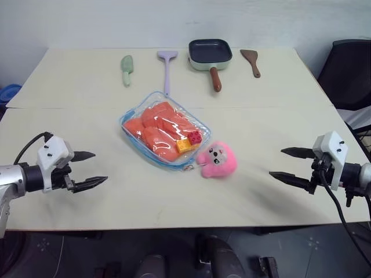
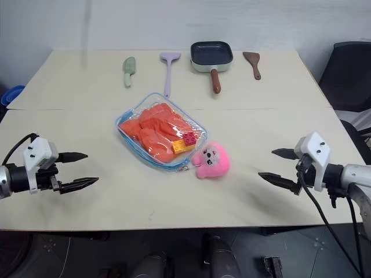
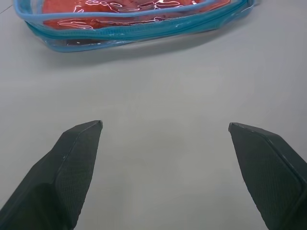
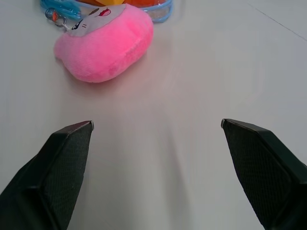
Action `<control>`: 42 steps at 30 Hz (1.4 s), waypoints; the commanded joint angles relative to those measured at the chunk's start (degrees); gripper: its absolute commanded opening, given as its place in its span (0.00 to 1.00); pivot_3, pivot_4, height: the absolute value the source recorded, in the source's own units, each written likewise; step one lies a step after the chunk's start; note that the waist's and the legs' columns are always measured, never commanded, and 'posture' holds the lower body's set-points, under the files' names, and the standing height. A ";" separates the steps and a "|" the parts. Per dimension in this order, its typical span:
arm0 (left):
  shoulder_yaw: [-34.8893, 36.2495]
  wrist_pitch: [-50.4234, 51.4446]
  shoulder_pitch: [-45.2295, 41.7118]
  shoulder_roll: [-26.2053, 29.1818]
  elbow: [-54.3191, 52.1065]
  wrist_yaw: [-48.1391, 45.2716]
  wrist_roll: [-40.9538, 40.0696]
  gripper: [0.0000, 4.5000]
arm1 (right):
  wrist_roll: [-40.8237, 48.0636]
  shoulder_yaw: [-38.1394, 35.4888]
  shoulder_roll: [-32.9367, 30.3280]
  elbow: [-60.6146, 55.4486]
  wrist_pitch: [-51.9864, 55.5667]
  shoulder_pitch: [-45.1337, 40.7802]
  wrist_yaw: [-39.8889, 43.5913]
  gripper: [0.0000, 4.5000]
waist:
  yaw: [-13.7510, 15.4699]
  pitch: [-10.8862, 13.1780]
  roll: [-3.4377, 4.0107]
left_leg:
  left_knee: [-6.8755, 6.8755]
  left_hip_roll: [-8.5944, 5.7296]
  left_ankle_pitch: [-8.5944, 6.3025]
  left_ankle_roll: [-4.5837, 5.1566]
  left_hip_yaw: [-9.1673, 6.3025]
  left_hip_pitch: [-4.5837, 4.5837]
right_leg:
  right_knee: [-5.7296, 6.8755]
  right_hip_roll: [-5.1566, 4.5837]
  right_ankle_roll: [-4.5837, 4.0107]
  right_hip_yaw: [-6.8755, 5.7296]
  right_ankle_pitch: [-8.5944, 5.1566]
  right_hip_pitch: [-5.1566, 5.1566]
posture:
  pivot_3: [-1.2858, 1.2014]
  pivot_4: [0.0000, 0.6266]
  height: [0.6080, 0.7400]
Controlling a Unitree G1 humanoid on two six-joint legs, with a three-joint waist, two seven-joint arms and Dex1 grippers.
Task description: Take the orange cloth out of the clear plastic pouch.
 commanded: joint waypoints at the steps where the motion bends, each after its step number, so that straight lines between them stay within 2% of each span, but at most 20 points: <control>1: -0.13 0.42 -2.06 -0.17 -1.74 -0.58 -1.92 1.00 | 1.44 -1.95 -0.15 -2.45 0.55 -0.18 -0.12 0.99 | 0.01 0.00 0.00 | 0.00 -0.01 0.00 0.00 0.00 0.00 | 0.01 0.00 0.00 0.00 0.00 0.00 | 0.52 0.24 1.00; 6: -5.08 2.59 -10.25 -2.04 -3.22 -0.94 -4.30 1.00 | 6.01 -3.26 0.58 -7.05 4.94 -0.83 -1.65 0.99 | 0.20 0.00 0.00 | 0.01 -0.05 0.05 -0.07 -0.01 -0.04 | 0.06 0.00 0.00 0.01 0.00 0.06 | 0.52 0.24 1.00; 11: -17.89 4.60 -27.13 -11.88 -0.81 1.73 -1.30 1.00 | 13.66 -3.36 4.31 -17.28 11.31 -1.99 -8.56 0.99 | 0.56 0.00 -0.01 | 0.04 -0.15 0.16 -0.17 -0.08 -0.08 | 0.12 -0.04 0.06 0.01 0.05 0.16 | 0.52 0.24 1.00; 14: -24.40 0.86 -33.80 -16.65 4.63 0.52 3.10 1.00 | 17.36 -3.33 6.16 -22.98 14.04 -1.27 -12.51 0.99 | 0.19 -0.01 -0.02 | 0.08 -0.20 0.21 -0.20 -0.07 -0.12 | 0.22 -0.03 0.11 0.03 0.09 0.17 | 0.52 0.24 1.00; 18: -30.87 -5.71 -43.02 -24.97 19.28 3.80 10.78 1.00 | 20.14 -3.17 7.90 -28.71 15.61 0.25 -17.30 0.99 | 0.20 -0.01 -0.03 | 0.15 -0.20 0.22 -0.23 0.01 -0.14 | 0.33 0.06 0.12 0.04 0.09 0.14 | 0.52 0.24 1.00; 22: -33.51 -12.36 -49.13 -32.22 32.89 5.96 15.42 1.00 | 22.47 -3.85 9.32 -31.78 16.29 1.43 -21.54 0.99 | 0.17 0.00 -0.04 | 0.20 -0.22 0.23 -0.22 -0.01 -0.12 | 0.18 0.06 0.11 0.07 0.10 0.17 | 0.52 0.24 1.00; 26: -34.52 -16.76 -52.29 -37.29 40.81 6.61 18.29 1.00 | 23.69 -4.43 9.82 -33.96 16.13 3.31 -24.58 0.99 | 0.23 0.00 -0.05 | 0.20 -0.22 0.24 -0.21 -0.02 -0.15 | 0.17 0.06 0.11 0.04 0.10 0.15 | 0.52 0.24 1.00; 34: -34.74 -21.36 -53.77 -40.91 46.72 10.83 23.31 1.00 | 24.69 -5.29 9.48 -35.04 14.91 5.81 -27.61 0.99 | 0.16 0.02 -0.08 | 0.20 -0.21 0.24 -0.18 -0.04 -0.15 | 0.14 0.03 0.13 0.04 0.12 0.16 | 0.52 0.24 1.00; 42: -33.43 -19.21 -50.50 -40.24 40.28 10.50 22.57 0.47 | 23.62 -3.74 8.69 -33.48 14.16 4.93 -26.55 1.00 | 0.13 0.02 -0.08 | 0.20 -0.19 0.24 -0.17 -0.07 -0.15 | 0.14 0.02 0.14 0.02 0.12 0.16 | 0.52 0.24 1.00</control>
